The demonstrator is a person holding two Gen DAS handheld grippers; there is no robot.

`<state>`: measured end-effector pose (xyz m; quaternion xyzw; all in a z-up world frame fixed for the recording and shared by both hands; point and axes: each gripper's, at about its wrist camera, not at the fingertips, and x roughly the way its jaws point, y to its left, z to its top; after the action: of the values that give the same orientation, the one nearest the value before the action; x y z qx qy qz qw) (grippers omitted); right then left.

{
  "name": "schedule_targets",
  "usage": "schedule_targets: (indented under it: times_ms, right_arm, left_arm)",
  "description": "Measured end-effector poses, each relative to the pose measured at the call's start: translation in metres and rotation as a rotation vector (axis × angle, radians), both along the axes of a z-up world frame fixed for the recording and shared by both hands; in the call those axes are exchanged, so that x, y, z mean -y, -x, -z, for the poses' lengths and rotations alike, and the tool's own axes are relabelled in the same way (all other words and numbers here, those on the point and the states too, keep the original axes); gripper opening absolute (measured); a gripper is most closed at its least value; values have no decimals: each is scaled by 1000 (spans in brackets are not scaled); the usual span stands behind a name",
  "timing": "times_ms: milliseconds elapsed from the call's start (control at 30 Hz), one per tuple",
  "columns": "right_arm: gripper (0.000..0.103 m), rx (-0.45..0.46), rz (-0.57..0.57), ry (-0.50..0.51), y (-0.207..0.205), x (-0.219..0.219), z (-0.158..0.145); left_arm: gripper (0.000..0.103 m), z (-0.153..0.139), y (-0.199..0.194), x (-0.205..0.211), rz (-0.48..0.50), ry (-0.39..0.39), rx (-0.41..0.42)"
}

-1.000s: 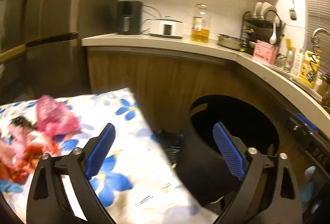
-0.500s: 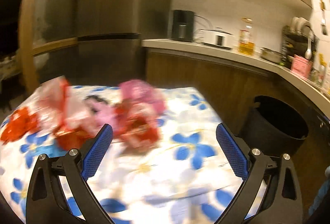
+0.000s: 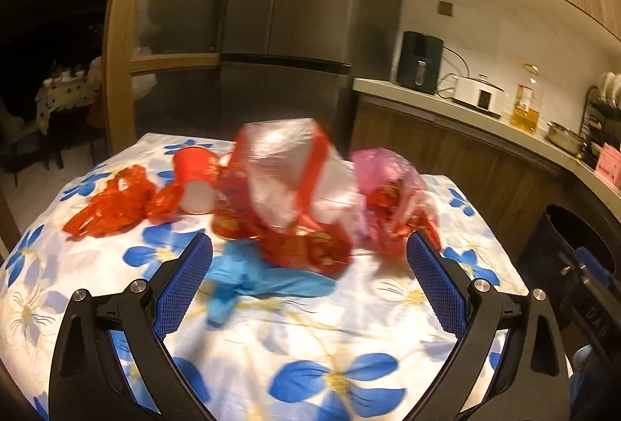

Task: Collect trash
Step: 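Grasp the red-and-white snack bag with the right gripper while the left grasps the white-red bag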

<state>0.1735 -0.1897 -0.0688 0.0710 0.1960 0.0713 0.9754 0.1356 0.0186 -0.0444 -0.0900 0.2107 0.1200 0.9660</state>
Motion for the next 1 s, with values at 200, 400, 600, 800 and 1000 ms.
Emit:
schedule_targets:
  times_ms: [200, 400, 600, 800, 1000]
  right_arm:
    - [74, -35, -76, 10, -26, -44, 11]
    - [67, -78, -102, -4, -55, -76, 20]
    - [45, -126, -94, 1, -77, -90, 33]
    - [15, -147, -101, 12, -82, -93, 41]
    - [12, -133, -91, -9, -75, -83, 40]
  left_arm:
    - [96, 3, 1, -20, -38, 4, 6]
    - [96, 4, -5, -33, -55, 0, 13]
    - [96, 4, -15, -41, -49, 2, 21]
    - [96, 7, -31, -44, -41, 7, 29]
    - [80, 14, -50, -46, -20, 42, -8]
